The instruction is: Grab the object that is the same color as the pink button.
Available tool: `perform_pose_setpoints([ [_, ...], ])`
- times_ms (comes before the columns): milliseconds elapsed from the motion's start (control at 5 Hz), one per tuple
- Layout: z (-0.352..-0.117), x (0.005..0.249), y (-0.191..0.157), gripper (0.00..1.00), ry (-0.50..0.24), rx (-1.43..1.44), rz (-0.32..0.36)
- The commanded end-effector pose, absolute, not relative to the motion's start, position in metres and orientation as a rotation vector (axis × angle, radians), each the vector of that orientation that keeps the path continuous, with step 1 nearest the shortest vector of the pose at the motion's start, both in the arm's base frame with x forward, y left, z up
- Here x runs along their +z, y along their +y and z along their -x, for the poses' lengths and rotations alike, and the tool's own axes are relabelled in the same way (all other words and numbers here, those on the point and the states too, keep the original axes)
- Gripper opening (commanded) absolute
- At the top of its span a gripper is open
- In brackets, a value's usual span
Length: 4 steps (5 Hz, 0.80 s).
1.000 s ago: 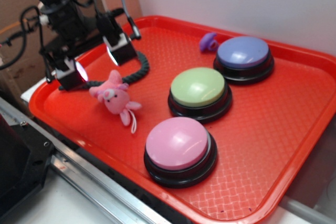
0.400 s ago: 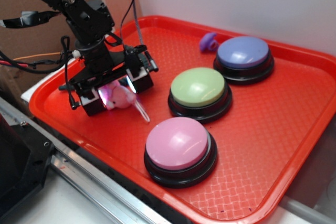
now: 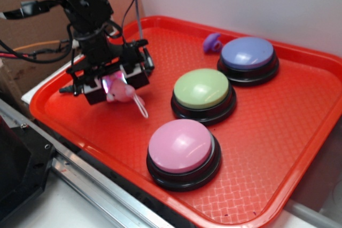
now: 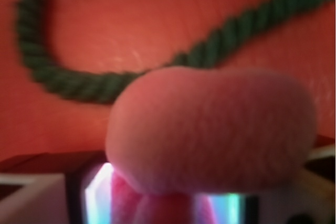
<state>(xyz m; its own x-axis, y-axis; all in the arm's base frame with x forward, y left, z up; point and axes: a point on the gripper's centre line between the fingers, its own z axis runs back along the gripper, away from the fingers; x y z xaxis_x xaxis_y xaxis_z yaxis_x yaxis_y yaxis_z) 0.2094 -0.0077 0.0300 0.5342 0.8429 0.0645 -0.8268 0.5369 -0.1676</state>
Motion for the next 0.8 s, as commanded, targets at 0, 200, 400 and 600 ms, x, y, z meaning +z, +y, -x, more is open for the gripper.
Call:
perform_pose_setpoints([
  [0,-0.232,0.111,0.000,0.00,-0.060,0.604,0.087],
  [200,-0.227,0.160,-0.004,0.00,-0.056,0.402,0.183],
  [400,-0.217,0.194,-0.009,0.00,-0.086,0.325,0.187],
  [600,-0.207,0.214,-0.016,0.00,-0.130,0.277,0.198],
])
